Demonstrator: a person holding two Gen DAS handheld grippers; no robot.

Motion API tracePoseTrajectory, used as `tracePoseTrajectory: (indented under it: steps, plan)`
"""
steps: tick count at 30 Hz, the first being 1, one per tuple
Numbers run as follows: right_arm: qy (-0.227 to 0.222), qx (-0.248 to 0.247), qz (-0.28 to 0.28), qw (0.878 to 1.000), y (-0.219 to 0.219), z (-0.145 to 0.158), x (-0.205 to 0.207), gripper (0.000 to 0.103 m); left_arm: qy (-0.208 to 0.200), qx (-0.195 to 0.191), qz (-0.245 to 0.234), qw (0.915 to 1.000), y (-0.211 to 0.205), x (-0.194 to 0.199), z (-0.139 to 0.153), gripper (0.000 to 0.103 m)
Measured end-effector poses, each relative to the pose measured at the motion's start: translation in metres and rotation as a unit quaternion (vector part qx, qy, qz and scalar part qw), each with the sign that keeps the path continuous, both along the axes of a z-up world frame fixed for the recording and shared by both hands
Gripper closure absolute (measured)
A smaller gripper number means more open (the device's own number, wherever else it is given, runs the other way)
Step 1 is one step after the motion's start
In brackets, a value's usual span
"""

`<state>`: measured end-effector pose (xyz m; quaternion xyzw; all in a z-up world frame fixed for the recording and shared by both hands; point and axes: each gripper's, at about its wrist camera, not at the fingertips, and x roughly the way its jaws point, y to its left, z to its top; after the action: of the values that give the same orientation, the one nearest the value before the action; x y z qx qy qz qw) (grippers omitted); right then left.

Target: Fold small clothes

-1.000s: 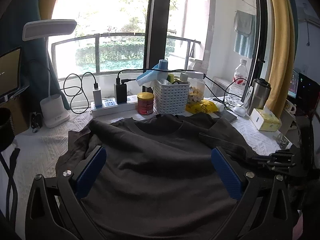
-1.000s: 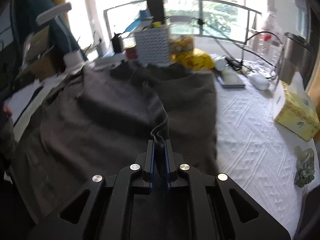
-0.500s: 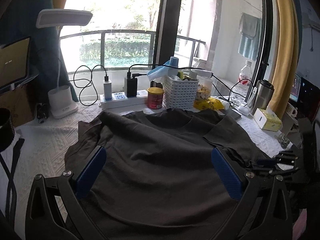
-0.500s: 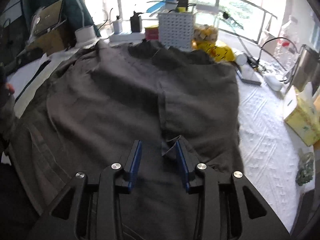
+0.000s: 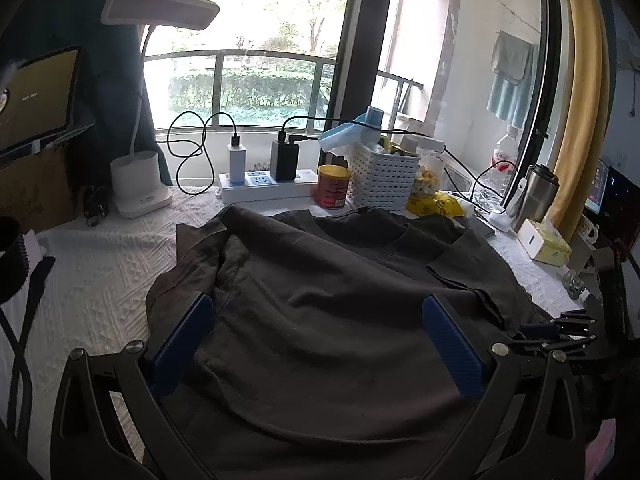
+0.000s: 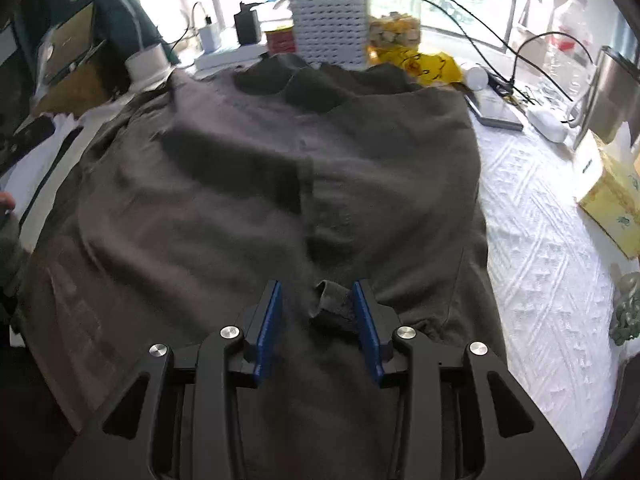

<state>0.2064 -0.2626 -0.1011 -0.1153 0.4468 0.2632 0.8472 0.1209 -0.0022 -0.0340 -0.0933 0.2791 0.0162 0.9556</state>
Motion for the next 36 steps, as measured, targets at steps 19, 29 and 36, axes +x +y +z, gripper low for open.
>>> tracePoseTrajectory:
  steps: [19,29,36]
  plan:
    - [-0.056,0.023,-0.041,0.997,0.027,0.029,0.0,0.064,0.005,0.001,0.018,0.9998,0.055,0.002,0.001,0.0]
    - [-0.065,0.043,-0.06,0.995,0.044,0.033,0.017,0.064,0.036,0.005,0.019,0.9991,0.099,0.03,-0.01,0.008]
    - [-0.063,0.043,-0.071,0.995,0.046,0.03,0.029,0.064,0.073,-0.003,-0.009,0.9973,0.115,0.066,-0.031,0.024]
